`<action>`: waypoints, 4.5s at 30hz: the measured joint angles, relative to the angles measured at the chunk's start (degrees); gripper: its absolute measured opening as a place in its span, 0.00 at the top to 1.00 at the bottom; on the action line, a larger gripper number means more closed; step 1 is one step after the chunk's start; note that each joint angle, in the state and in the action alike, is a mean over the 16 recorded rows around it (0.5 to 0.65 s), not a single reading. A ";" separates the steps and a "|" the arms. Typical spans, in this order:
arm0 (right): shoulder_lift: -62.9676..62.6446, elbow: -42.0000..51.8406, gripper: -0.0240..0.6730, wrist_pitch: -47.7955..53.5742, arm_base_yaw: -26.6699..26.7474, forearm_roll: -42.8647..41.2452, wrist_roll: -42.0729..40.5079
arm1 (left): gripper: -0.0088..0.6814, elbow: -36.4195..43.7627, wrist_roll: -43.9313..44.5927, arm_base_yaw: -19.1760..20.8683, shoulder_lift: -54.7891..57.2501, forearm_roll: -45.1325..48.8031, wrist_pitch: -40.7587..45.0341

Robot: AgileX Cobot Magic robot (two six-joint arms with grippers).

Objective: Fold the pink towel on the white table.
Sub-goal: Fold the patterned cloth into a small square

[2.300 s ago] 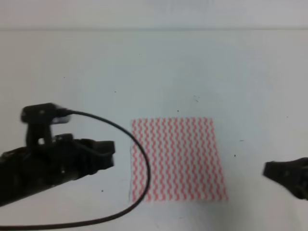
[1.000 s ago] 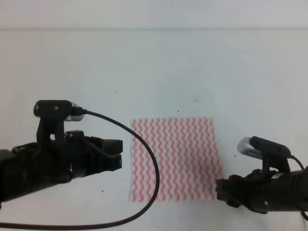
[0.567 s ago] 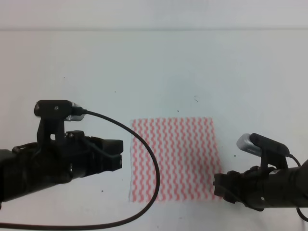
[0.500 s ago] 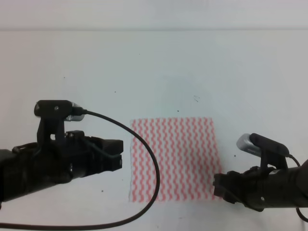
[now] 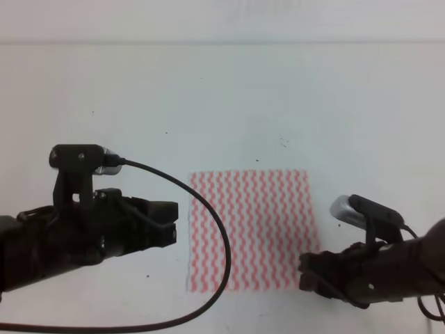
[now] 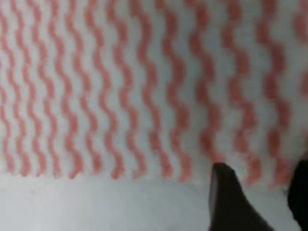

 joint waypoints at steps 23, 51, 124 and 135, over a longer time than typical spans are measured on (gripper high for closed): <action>1.55 -2.17 0.70 -0.46 0.00 -1.94 0.27 | 0.99 0.11 -0.16 0.00 -0.01 0.43 0.79; -0.04 -3.68 0.99 -0.77 0.00 -2.68 0.20 | 0.99 0.41 17.23 0.00 0.04 7.79 -2.19; 4.62 -12.94 0.99 -5.75 0.00 -4.22 -1.37 | 0.97 -0.21 61.09 -3.75 21.54 -6.67 0.11; 4.68 -12.94 0.99 -6.66 0.00 -4.25 -1.40 | 0.99 -3.51 59.54 -3.75 19.96 -8.03 -2.12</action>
